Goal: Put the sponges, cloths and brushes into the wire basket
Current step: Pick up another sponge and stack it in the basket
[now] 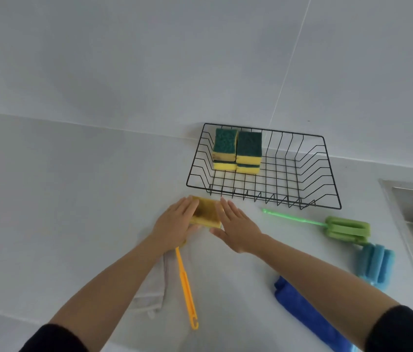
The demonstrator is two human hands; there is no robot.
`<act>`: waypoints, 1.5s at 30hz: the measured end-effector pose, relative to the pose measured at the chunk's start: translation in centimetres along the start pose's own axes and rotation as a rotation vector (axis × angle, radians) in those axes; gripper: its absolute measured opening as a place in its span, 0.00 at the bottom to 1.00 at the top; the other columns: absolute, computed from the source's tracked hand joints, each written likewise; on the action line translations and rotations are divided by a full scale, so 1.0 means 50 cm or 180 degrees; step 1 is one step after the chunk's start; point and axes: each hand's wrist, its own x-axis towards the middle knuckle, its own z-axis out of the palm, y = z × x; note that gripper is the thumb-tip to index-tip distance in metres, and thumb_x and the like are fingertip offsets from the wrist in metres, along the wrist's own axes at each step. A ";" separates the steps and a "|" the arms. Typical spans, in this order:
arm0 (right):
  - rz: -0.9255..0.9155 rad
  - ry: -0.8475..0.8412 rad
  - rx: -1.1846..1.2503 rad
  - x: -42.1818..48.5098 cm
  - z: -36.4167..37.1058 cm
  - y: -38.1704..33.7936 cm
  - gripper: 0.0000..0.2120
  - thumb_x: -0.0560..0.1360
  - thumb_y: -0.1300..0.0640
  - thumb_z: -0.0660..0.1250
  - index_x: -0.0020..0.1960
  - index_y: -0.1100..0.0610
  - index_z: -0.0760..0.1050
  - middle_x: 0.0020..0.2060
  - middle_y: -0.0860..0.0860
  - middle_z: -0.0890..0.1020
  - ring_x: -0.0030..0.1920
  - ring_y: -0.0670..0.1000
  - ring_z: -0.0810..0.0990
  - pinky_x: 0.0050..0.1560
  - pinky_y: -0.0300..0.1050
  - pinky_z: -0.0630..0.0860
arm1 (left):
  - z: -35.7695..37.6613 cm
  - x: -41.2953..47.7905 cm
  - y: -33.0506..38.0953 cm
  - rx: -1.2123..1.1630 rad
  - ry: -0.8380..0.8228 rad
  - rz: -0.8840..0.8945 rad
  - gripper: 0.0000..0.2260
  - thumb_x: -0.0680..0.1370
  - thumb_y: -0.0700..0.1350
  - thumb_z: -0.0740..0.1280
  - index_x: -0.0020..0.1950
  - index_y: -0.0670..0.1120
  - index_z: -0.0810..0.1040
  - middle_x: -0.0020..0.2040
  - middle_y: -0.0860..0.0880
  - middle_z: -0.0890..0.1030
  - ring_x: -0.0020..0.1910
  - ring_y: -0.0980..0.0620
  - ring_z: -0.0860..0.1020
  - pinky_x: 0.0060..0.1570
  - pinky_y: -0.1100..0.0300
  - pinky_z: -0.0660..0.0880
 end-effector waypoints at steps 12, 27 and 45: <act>0.0081 0.0020 0.0059 0.065 -0.018 0.002 0.36 0.78 0.44 0.55 0.76 0.58 0.41 0.77 0.56 0.44 0.77 0.55 0.42 0.76 0.51 0.47 | 0.003 0.086 0.015 0.0208 -0.0403 -0.0115 0.29 0.78 0.50 0.62 0.75 0.46 0.53 0.77 0.47 0.55 0.77 0.48 0.53 0.73 0.53 0.59; -0.0124 -0.0018 0.0710 0.040 -0.057 0.020 0.28 0.74 0.54 0.64 0.72 0.55 0.59 0.68 0.56 0.66 0.67 0.58 0.64 0.65 0.50 0.66 | -0.029 0.100 0.024 -0.0438 -0.0631 -0.0128 0.27 0.69 0.50 0.71 0.65 0.47 0.68 0.61 0.46 0.74 0.59 0.47 0.73 0.56 0.54 0.74; -0.0194 0.0774 0.4208 -0.077 -0.260 0.098 0.16 0.78 0.55 0.60 0.65 0.52 0.66 0.57 0.53 0.78 0.54 0.54 0.78 0.62 0.52 0.72 | -0.190 0.097 0.092 -0.5239 -0.0923 -0.0243 0.11 0.75 0.45 0.63 0.57 0.47 0.76 0.50 0.48 0.83 0.46 0.52 0.83 0.45 0.61 0.81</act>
